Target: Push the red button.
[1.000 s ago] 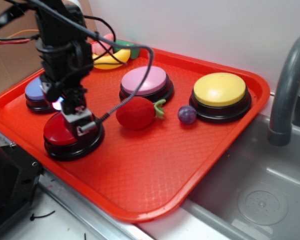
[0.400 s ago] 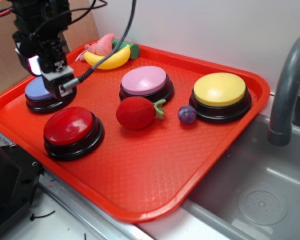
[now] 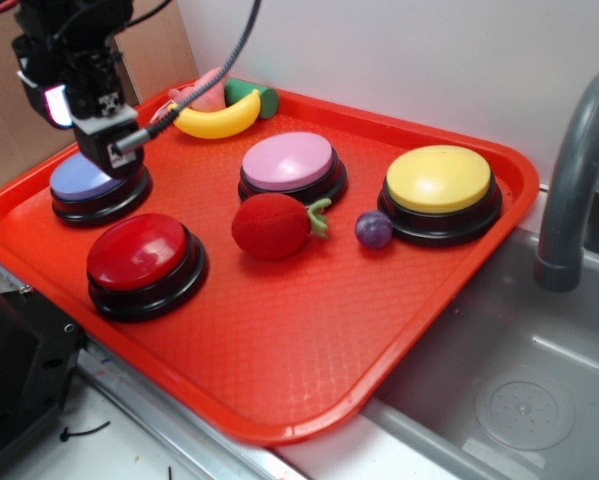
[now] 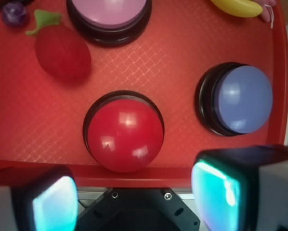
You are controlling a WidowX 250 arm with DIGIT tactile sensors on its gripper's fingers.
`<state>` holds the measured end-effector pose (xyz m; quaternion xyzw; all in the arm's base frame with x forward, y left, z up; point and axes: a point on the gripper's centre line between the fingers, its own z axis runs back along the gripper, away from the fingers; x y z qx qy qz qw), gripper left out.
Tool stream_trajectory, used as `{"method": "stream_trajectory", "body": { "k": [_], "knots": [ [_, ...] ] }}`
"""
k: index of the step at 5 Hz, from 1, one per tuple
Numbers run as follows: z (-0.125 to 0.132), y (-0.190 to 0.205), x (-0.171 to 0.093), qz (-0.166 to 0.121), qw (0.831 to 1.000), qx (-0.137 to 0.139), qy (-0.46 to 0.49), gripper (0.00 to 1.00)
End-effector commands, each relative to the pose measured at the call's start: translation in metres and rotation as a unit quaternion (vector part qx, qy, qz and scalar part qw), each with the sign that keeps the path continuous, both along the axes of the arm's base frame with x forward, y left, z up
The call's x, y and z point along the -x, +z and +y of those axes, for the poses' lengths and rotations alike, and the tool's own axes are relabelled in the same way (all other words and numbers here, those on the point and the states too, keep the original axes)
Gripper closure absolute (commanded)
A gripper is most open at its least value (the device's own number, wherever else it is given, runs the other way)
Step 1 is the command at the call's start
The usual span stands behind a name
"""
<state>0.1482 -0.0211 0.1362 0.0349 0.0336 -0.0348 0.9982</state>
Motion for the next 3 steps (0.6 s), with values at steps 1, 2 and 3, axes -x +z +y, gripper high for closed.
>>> {"method": "stream_trajectory", "body": {
  "k": [1,2,3],
  "knots": [
    [0.0013,0.0182,-0.0044,-0.013,1.000,0.004,0.015,0.00],
    [0.0005,0.0240,-0.0037,-0.014,1.000,0.001,0.021,0.00],
    [-0.0017,0.0274,-0.0043,-0.015,1.000,0.004,0.026,0.00]
  ]
}}
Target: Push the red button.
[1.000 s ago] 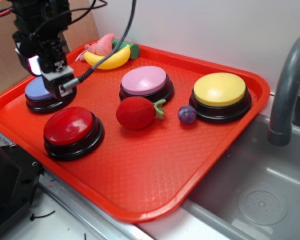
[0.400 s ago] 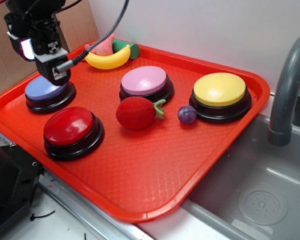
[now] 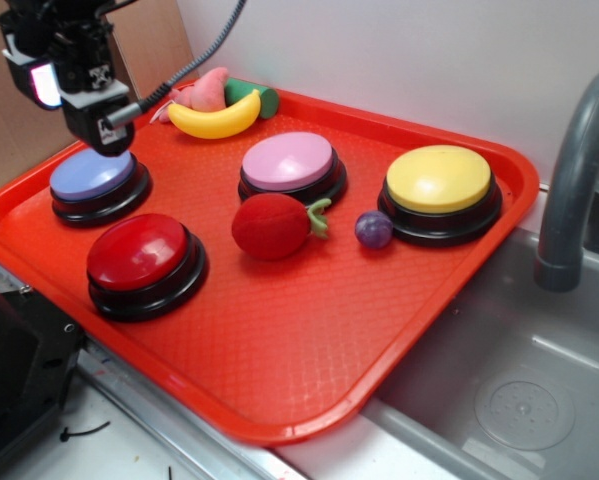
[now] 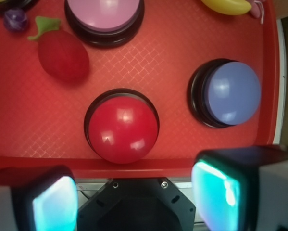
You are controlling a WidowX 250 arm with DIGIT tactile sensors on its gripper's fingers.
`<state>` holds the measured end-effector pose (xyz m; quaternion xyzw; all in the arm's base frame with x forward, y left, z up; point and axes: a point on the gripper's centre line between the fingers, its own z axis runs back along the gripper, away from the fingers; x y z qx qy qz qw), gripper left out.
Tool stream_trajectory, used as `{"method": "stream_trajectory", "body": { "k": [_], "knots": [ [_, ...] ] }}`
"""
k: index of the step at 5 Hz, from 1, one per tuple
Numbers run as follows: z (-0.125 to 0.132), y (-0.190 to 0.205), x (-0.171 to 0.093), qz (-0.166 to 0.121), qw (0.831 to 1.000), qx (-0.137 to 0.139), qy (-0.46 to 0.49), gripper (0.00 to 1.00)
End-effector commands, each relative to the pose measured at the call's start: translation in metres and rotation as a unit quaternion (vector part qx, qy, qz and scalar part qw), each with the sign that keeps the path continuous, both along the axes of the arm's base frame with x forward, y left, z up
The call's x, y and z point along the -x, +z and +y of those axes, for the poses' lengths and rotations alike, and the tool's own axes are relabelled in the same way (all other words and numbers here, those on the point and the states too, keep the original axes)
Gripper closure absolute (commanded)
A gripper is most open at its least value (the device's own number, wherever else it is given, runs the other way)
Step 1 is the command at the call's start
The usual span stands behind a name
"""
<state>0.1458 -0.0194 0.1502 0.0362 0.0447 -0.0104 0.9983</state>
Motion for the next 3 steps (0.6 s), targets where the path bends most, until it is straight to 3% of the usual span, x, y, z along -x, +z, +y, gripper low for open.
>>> {"method": "stream_trajectory", "body": {
  "k": [1,3],
  "knots": [
    [-0.0076,0.0160,-0.0081,-0.024,1.000,0.007,-0.001,0.00],
    [-0.0151,0.0223,-0.0105,-0.026,1.000,0.007,-0.004,0.00]
  ]
}}
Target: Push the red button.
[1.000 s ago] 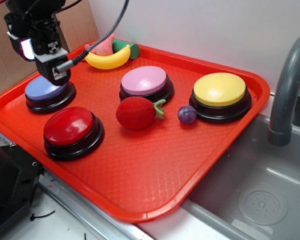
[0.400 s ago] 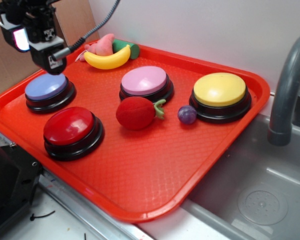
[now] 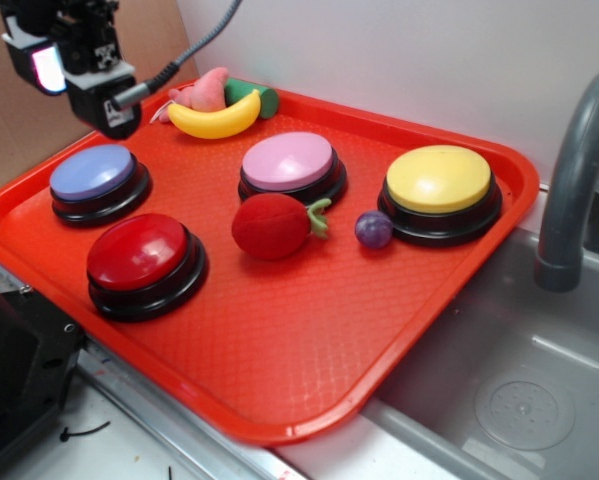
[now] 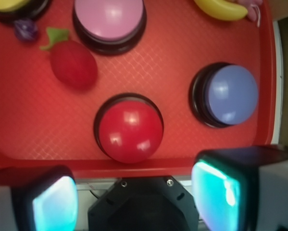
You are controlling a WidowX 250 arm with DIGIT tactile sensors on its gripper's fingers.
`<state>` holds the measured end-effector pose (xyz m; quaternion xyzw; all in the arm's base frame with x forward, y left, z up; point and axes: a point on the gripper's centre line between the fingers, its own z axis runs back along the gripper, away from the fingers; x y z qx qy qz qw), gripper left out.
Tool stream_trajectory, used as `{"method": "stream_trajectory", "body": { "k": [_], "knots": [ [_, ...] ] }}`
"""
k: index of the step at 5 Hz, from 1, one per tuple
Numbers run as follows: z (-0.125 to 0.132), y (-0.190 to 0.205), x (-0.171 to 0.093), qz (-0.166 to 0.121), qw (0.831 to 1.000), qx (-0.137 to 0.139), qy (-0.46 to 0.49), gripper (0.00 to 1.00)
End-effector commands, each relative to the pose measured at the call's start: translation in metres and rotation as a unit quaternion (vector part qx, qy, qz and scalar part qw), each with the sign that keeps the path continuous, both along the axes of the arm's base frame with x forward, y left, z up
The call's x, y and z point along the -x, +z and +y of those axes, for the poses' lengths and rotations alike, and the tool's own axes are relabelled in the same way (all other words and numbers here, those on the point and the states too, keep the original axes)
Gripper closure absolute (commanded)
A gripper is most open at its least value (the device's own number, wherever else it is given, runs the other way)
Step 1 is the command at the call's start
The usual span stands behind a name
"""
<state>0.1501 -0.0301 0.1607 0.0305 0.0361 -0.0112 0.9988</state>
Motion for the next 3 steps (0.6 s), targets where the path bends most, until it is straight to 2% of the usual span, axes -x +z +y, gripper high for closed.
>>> {"method": "stream_trajectory", "body": {
  "k": [1,3],
  "knots": [
    [-0.0033,0.0158,-0.0079,-0.021,1.000,-0.001,-0.002,0.00],
    [-0.0014,0.0255,-0.0081,-0.032,0.999,-0.013,0.015,0.00]
  ]
}}
